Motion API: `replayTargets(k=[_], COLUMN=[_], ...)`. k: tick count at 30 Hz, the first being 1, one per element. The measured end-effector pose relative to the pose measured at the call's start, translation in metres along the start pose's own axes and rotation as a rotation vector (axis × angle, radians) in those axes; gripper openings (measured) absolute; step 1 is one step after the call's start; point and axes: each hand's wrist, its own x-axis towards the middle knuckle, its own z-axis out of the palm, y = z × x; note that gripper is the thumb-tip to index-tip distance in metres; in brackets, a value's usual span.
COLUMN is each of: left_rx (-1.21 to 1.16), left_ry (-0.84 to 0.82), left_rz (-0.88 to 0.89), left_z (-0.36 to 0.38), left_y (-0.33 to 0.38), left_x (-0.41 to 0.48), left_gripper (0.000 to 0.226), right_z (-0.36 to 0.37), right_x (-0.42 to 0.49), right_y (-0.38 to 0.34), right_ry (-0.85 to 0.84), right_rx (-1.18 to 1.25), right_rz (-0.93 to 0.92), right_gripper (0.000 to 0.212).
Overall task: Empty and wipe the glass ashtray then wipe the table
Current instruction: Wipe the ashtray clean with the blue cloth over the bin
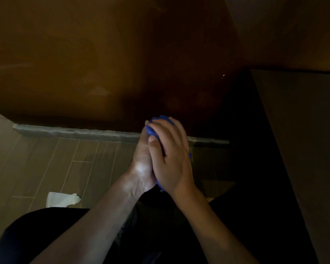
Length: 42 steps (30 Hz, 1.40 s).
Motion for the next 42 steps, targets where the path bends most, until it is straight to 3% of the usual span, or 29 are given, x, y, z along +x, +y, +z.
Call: replayTargets(k=[3, 6, 13, 17, 22, 28, 33, 42], left_rx=[0.034, 0.127, 0.313, 0.271, -0.014, -0.227, -0.313, -0.367], left_ry=[0.013, -0.027, -0.036, -0.010, 0.101, 0.122, 0.082, -0.024], left_rz=[0.004, 0.049, 0.007, -0.027, -0.108, -0.169, -0.163, -0.075], left_z=[0.010, 0.022, 0.018, 0.017, 0.008, -0.011, -0.015, -0.015], left_y=[-0.003, -0.006, -0.013, -0.010, 0.004, 0.025, 0.039, 0.036], left_x=[-0.006, -0.011, -0.008, -0.004, 0.003, 0.013, 0.013, 0.012], left_gripper=[0.061, 0.051, 0.059, 0.052, 0.082, 0.079, 0.075, 0.075], right_z=[-0.011, -0.018, -0.015, -0.012, -0.006, -0.012, -0.033, -0.035], right_x=[0.010, 0.016, 0.018, 0.009, 0.002, -0.005, -0.007, -0.019], right_y=[-0.002, 0.001, 0.013, 0.015, 0.013, 0.015, 0.026, 0.028], right_ry=[-0.045, -0.079, -0.042, -0.041, -0.137, -0.255, -0.291, -0.100], right_rx=[0.070, 0.190, 0.404, 0.292, -0.028, -0.076, -0.092, -0.064], right_rz=[0.188, 0.385, 0.637, 0.442, 0.040, -0.270, -0.355, -0.304], right_gripper=[0.037, 0.040, 0.050, 0.042, 0.045, 0.041, 0.042, 0.045])
